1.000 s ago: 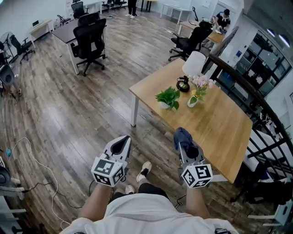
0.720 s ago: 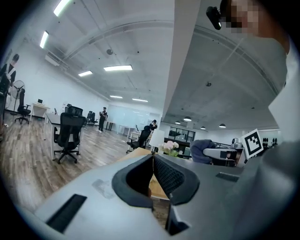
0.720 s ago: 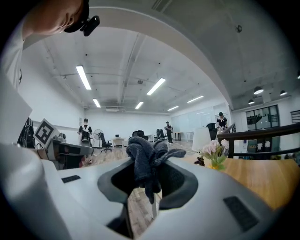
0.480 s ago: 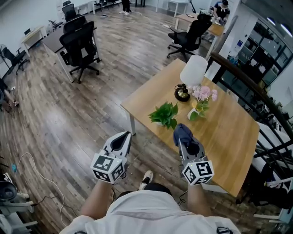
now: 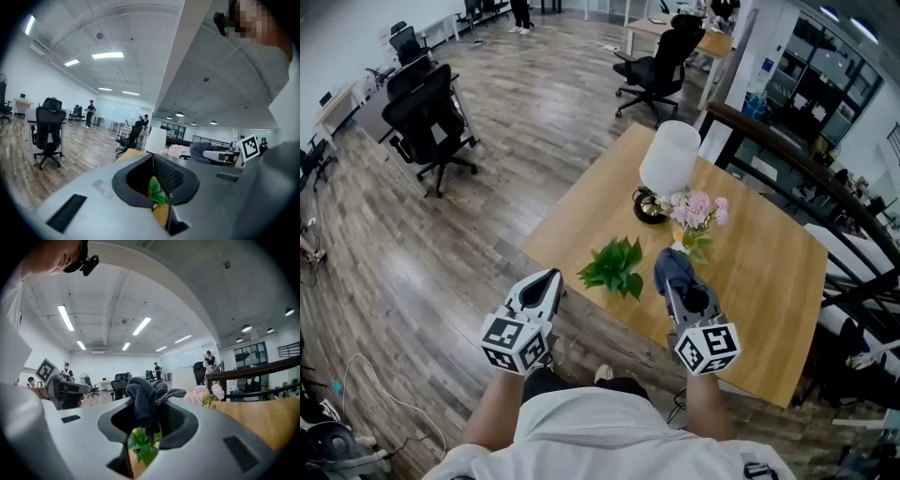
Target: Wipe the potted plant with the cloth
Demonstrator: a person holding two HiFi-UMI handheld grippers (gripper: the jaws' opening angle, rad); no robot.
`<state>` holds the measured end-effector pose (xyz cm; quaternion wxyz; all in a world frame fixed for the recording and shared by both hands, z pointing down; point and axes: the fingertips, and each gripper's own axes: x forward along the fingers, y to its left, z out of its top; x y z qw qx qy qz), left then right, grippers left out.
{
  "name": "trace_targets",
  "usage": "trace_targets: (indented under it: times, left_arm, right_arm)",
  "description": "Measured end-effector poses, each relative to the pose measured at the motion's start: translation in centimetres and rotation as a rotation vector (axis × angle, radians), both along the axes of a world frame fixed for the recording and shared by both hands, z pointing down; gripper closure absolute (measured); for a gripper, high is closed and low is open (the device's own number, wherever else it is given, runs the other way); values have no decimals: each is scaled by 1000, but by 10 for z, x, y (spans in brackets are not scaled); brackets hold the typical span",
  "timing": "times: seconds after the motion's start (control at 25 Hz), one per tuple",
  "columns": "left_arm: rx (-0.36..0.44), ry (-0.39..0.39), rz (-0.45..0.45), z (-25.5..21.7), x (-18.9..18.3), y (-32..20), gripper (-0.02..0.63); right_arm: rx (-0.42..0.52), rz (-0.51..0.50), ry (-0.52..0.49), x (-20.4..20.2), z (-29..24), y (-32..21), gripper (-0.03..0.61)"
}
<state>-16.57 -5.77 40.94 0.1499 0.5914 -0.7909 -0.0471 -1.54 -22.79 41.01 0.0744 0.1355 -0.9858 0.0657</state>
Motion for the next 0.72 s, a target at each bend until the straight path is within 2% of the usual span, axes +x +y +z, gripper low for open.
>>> trace_targets:
  times: [0.16, 0.36, 0.56, 0.72]
  left_arm:
    - [0, 3, 103, 5, -19, -44, 597]
    - [-14, 36, 268, 24, -52, -81, 597]
    - [-40, 61, 452, 34, -94, -103, 597]
    - [-95, 103, 546, 57, -128, -110, 597]
  right_arm:
    - [-10, 93, 19, -2, 10, -23, 419]
    - [-18, 257, 56, -11, 22, -30, 419]
    - [-31, 422, 71, -39, 23, -17, 419]
    - [-58, 518, 77, -62, 33, -1, 419]
